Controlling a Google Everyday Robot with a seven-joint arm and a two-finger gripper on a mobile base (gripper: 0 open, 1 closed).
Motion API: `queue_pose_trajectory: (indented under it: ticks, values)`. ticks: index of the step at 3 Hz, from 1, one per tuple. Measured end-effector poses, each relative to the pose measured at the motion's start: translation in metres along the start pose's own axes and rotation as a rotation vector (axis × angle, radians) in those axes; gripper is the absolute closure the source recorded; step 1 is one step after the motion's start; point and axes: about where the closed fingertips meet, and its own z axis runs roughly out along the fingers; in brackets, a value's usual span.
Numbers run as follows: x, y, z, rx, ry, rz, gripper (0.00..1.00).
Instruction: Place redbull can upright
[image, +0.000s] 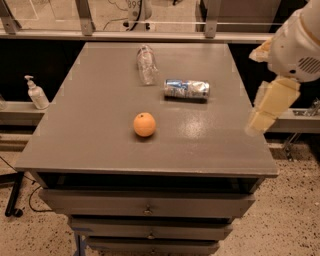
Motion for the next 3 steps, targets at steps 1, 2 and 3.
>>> queue_pose_trajectory:
  ticks: [1,2,3]
  values:
    - [-0.023,-0.029,0.038,-0.014,-0.035,0.005,0.0]
    - [-0.047,-0.059,0.071,-0.014,-0.058,0.006,0.0]
    - [-0.069,-0.085,0.1,-0.01,-0.066,0.007,0.0]
